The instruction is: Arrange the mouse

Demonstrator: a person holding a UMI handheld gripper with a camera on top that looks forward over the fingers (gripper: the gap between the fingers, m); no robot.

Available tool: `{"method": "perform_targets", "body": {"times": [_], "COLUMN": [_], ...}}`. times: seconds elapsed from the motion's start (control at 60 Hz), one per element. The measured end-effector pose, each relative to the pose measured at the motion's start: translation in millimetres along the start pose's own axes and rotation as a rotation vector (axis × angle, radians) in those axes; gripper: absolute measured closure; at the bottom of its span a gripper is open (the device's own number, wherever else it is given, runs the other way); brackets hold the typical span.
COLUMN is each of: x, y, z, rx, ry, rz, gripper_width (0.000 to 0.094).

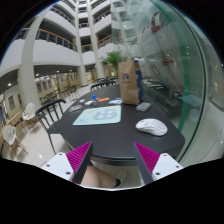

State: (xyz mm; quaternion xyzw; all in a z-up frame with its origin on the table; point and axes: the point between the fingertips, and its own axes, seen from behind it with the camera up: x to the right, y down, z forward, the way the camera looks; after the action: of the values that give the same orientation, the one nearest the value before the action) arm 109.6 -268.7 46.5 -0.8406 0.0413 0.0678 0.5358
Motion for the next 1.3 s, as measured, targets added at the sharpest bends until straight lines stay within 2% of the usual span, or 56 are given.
{"method": "perform_targets", "body": {"times": [0.233,0.333,0.45,0.5,0.517,0.533,0.583,0.767,0.817,0.9,1.117,1.183,1.3], "x": [128,164,185,183,160,185,185,199,199,202,199,178,126], "y": [-8,-14,-15,-19,-17,-22,-24,-39,-42,-46,-47,-62,-141], "z": [42,60,88,98,93,108,116,148,155,164,158,150,131], "rx": [0.014,-0.004,-0.049,-0.047,-0.049,-0.055,-0.069,-0.098,-0.095,-0.07,-0.063,-0.038,0.114], "ry": [0.215,0.257,0.237,0.202,0.197,0.18,0.156,0.14,0.133,0.143,0.25,0.233,0.25], "rz": [-0.025,-0.132,-0.169,-0.158,-0.154,-0.147,-0.137,-0.123,-0.133,-0.138,-0.152,-0.127,-0.053], "gripper_width": [0.0095,0.0096,0.0093,0.009,0.0084,0.0082,0.0085,0.0106,0.0168,0.0335,0.0578,0.0584,0.0584]}}
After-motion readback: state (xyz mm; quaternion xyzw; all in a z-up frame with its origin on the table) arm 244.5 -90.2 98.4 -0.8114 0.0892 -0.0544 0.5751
